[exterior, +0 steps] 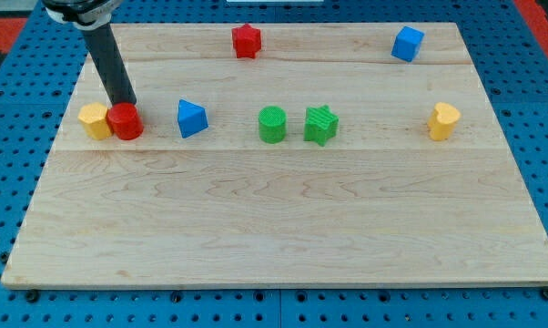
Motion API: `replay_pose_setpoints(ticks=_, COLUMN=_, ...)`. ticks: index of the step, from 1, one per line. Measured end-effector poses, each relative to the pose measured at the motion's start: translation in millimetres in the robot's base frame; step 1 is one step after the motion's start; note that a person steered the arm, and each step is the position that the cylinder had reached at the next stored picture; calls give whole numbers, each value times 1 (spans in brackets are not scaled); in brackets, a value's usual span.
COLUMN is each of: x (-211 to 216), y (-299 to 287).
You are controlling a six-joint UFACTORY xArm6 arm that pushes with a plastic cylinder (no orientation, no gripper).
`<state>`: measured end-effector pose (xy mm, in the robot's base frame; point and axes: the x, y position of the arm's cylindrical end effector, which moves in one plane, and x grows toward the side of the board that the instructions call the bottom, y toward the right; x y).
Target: Move the red star towards center
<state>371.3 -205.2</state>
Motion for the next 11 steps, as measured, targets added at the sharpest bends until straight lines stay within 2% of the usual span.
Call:
replay_pose_setpoints(ticks=1, x=-10, y=4)
replay_pose_setpoints(ticks=3, x=-130, y=4)
replay_pose_setpoints(ticks=4, x=-172, y=75)
replay_pose_setpoints(ticks=6, x=-170, y=209)
replay_pose_setpoints(ticks=7, x=-139, y=212)
replay_pose_setpoints(ticks=8, x=-134, y=208)
replay_pose_setpoints(ticks=9, x=-174, y=241)
replay_pose_setpoints(ticks=10, x=-179, y=222)
replay_pose_setpoints(ticks=11, x=-154, y=160)
